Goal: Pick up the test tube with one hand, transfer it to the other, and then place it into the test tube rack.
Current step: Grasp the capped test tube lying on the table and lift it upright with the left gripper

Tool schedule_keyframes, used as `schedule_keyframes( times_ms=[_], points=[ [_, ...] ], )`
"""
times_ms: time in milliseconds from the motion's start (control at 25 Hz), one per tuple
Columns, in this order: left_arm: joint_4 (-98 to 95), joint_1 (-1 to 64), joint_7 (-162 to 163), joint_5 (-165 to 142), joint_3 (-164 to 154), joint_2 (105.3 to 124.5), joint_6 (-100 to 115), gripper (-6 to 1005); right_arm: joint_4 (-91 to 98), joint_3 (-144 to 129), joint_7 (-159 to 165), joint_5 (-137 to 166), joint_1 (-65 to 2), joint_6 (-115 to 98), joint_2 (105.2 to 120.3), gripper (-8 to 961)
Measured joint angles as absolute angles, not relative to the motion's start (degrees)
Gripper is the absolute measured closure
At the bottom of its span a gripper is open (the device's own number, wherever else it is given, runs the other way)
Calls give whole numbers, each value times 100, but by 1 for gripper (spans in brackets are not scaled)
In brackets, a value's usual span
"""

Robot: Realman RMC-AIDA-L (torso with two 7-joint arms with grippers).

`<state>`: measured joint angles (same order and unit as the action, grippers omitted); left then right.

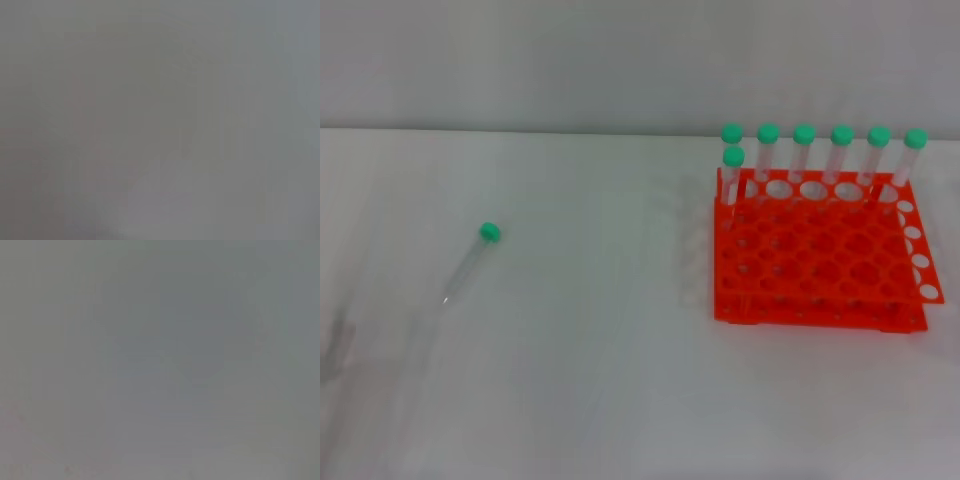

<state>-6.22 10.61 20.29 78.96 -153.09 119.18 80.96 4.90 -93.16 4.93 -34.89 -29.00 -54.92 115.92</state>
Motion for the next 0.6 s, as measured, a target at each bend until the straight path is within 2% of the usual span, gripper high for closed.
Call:
schedule_keyframes(
  times_ms=[600],
  points=[
    [-475,2230,2209,7709,-15353,11896,7050,130,488,-9336,492,-3480,-2948,-5492,11599,88]
  ],
)
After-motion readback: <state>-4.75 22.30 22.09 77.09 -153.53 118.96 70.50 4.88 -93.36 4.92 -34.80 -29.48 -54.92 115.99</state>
